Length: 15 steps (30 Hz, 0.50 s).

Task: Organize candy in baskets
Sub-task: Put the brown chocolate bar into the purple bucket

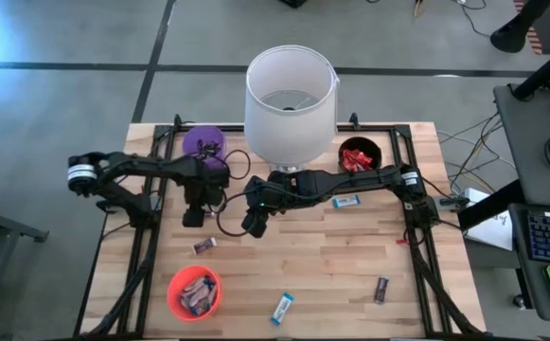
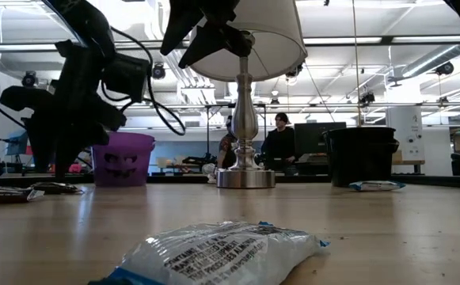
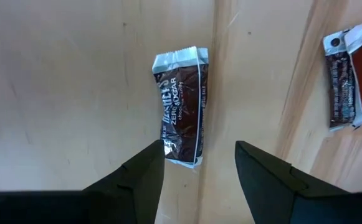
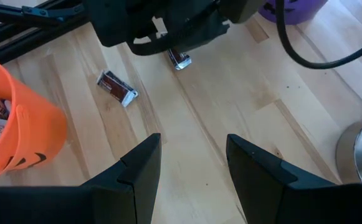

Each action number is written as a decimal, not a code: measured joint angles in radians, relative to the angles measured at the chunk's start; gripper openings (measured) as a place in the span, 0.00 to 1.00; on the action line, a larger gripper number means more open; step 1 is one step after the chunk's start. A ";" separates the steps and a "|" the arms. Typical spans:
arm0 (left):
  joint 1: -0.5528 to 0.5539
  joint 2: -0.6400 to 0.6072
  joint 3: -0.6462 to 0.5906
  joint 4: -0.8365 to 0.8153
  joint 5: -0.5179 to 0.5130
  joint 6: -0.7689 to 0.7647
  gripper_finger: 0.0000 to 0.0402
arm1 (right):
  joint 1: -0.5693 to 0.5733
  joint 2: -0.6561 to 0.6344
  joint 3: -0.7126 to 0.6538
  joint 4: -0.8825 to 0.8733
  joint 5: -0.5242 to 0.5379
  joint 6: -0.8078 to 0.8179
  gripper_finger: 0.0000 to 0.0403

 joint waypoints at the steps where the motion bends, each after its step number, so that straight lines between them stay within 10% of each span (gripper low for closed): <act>1: 0.000 0.005 0.000 0.000 0.000 0.000 0.44 | 0.000 0.000 0.000 0.000 0.000 -0.001 0.42; 15: -0.003 0.069 0.000 0.015 0.000 0.008 0.44 | 0.000 0.000 0.000 0.000 0.000 -0.001 0.42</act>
